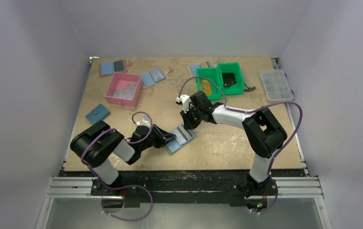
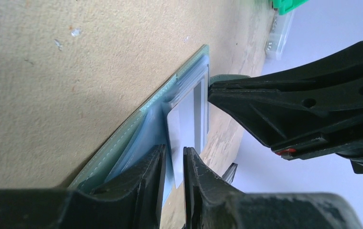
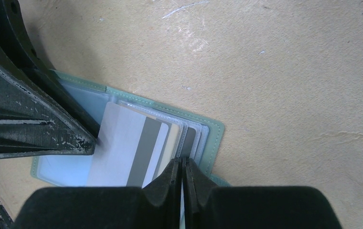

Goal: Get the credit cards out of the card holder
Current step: Remove the credit card from the card holder.

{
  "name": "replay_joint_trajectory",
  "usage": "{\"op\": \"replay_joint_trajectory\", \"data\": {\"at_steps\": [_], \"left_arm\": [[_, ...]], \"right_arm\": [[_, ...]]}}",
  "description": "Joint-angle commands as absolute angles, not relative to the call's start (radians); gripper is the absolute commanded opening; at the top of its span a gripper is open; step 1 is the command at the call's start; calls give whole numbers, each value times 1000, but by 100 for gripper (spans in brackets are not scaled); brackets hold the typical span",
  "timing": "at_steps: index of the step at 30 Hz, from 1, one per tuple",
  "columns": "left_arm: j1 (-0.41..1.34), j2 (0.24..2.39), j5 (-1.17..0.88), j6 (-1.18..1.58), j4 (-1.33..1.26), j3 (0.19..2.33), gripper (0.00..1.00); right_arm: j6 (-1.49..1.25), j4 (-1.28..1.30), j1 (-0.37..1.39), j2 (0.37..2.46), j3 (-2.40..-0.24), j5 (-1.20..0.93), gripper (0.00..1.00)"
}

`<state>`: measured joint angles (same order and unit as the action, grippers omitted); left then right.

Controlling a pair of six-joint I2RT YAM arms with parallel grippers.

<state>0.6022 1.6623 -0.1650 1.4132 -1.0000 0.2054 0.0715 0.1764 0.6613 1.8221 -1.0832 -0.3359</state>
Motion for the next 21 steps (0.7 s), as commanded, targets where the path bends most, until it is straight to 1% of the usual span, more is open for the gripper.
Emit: {"op": "replay_joint_trajectory", "data": {"at_steps": [1, 14, 17, 21], "left_arm": [[600, 1674, -106, 1445, -1036, 192, 24], [600, 1823, -122, 1486, -1241, 179, 24], [601, 1854, -125, 1492, -1276, 179, 21], [601, 1886, -139, 1490, -1301, 184, 14]], "right_arm": [[84, 248, 668, 1853, -1091, -345, 11], [86, 251, 668, 1852, -1091, -347, 11], [86, 251, 669, 1852, -1092, -347, 11], [86, 251, 669, 1853, -1092, -347, 11]]}}
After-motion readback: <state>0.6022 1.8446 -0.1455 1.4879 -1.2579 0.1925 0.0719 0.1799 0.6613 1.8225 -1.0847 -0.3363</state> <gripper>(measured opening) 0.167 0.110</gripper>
